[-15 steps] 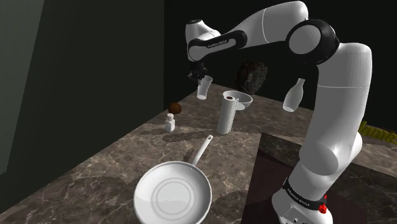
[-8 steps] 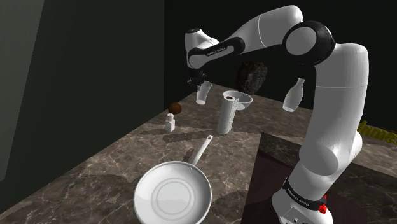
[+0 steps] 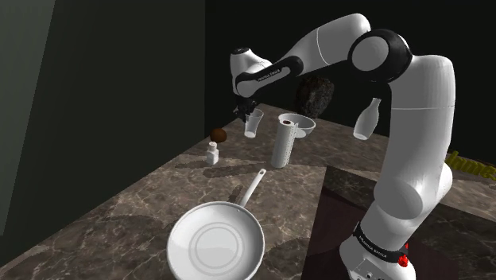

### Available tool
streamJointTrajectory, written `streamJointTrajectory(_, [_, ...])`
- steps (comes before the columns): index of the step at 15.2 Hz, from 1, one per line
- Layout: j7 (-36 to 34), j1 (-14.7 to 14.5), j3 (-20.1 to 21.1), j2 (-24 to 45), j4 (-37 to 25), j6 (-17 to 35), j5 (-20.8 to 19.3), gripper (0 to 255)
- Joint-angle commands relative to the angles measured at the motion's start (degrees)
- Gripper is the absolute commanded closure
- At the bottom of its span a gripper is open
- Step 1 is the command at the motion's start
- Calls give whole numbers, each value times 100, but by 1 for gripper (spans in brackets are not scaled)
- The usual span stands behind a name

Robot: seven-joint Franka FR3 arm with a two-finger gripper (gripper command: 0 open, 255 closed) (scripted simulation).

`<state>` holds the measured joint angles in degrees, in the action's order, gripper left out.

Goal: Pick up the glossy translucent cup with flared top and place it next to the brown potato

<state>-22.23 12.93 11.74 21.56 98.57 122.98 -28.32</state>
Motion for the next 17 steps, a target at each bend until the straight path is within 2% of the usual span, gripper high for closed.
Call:
streamJointTrajectory(1, [-69,-5,-20,76,66,135,-54,255])
streamJointTrajectory(9, [-69,-5,-20,76,66,135,-54,255])
streamJointTrajectory(10, [-69,-5,-20,76,67,135,-54,0])
streamJointTrajectory(15, [-69,-6,-20,76,67,135,-54,0])
streamJointTrajectory(17, [-10,-44,43,-116,-17,-144,45,0])
